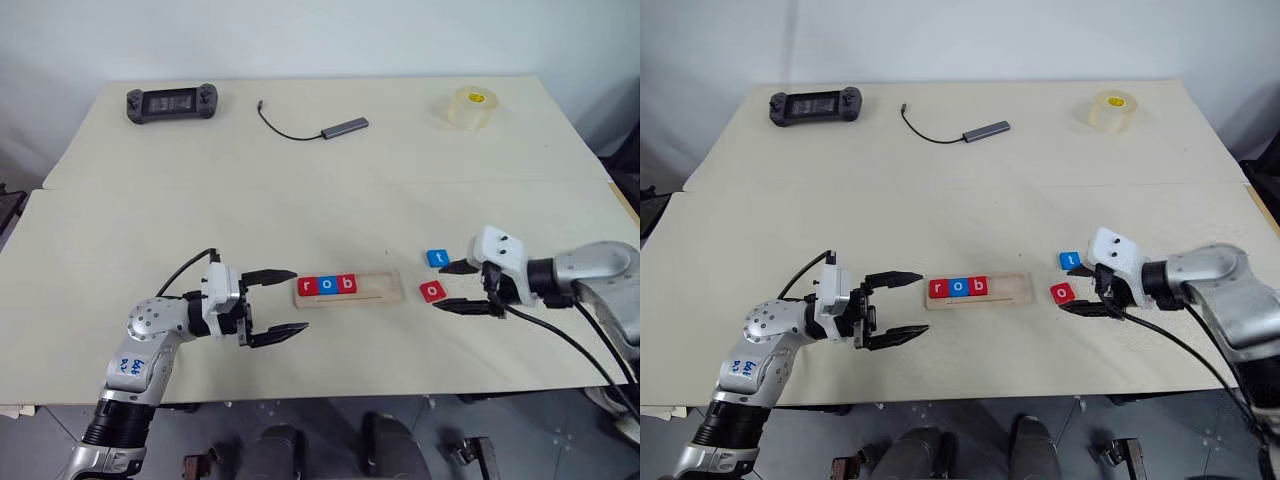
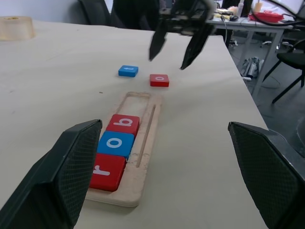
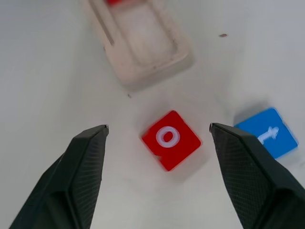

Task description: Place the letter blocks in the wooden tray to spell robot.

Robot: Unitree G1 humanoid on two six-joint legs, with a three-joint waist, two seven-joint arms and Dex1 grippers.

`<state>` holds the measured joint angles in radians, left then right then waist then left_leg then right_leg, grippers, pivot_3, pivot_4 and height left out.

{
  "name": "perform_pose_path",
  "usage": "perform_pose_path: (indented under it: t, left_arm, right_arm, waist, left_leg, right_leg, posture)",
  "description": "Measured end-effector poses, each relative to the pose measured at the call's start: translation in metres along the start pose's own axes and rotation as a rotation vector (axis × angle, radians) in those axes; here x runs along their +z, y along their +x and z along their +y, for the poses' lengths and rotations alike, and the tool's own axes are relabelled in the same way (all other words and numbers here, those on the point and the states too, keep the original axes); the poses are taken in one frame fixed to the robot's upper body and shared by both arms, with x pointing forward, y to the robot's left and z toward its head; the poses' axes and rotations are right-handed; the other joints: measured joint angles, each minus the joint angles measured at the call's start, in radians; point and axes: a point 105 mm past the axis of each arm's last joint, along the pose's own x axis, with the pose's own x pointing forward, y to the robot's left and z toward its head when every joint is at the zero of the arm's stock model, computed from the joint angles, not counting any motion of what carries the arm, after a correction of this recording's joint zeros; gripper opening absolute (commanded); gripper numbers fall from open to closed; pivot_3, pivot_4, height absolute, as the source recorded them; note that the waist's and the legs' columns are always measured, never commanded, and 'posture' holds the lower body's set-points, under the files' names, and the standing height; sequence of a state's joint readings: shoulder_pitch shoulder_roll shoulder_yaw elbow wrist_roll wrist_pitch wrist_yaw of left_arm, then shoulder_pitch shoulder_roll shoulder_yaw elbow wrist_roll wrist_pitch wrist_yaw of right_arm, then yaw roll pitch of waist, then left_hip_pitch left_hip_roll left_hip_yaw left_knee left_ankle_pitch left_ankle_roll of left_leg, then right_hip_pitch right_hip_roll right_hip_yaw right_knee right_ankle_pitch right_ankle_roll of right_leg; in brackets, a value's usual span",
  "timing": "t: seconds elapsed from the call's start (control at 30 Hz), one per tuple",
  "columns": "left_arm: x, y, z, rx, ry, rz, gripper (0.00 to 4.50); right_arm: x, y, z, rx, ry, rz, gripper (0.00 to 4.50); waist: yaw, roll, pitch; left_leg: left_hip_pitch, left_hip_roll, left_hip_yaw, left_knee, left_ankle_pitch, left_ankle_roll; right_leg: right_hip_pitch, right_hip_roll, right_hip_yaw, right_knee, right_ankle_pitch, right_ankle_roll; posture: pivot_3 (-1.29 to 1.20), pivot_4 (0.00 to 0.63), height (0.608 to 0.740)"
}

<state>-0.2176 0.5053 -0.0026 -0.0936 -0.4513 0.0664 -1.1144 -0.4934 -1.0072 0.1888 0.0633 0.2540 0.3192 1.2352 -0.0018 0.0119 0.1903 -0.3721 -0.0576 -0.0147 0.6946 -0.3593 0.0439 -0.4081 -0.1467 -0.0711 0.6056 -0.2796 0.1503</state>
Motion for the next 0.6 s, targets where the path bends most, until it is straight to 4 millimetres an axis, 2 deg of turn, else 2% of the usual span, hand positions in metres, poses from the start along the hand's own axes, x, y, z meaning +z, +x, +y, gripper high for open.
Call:
perform_pose_path:
  t: [0.1,0.23,0.33,0.5,0.6]
  left_arm:
    - [0.002,0.001,-0.001,-0.002,0.010,-0.004,4.50]
    - [0.002,0.001,-0.002,0.006,0.009,-0.004,4.50]
    - [0.000,0.000,-0.003,0.016,0.002,-0.002,4.50]
    - [0.003,0.000,-0.003,0.028,0.015,-0.006,4.50]
    - [0.002,-0.001,-0.004,0.032,0.013,-0.004,4.50]
  right_arm:
    - [-0.003,0.011,-0.005,0.050,-0.053,-0.012,3.54]
    - [-0.009,0.013,-0.007,0.107,-0.092,0.008,3.54]
    - [-0.011,0.014,-0.006,0.133,-0.095,0.003,2.97]
    - [-0.010,0.012,-0.008,0.166,-0.117,0.019,1.44]
    - [-0.005,0.015,-0.009,0.168,-0.121,0.000,1.45]
  waist:
    - [0.001,0.000,0.000]
    - [0.002,0.000,0.000]
    - [0.001,0.000,0.000]
    - [0.002,0.000,0.000]
    - [0.001,0.000,0.000]
  left_leg:
    - [0.000,0.000,-0.001,0.000,0.000,0.000]
    - [0.000,0.000,-0.002,0.000,0.000,0.000]
    - [0.000,0.000,-0.002,0.000,0.000,0.000]
    - [0.000,0.000,-0.002,0.001,0.000,-0.001]
    - [0.000,0.000,-0.002,0.001,0.000,-0.001]
  right_leg:
    - [0.000,0.000,-0.001,0.000,0.000,0.000]
    - [0.001,0.000,-0.002,-0.001,0.000,0.000]
    - [0.001,0.000,-0.002,-0.001,0.000,0.000]
    - [0.001,0.000,-0.002,-0.001,0.000,0.000]
    - [0.001,0.000,-0.002,-0.001,0.000,0.000]
  posture:
    - [0.00,0.150,0.740]
    - [0.00,0.150,0.740]
    - [0.00,0.150,0.740]
    - [0.00,0.150,0.740]
    - [0.00,0.150,0.740]
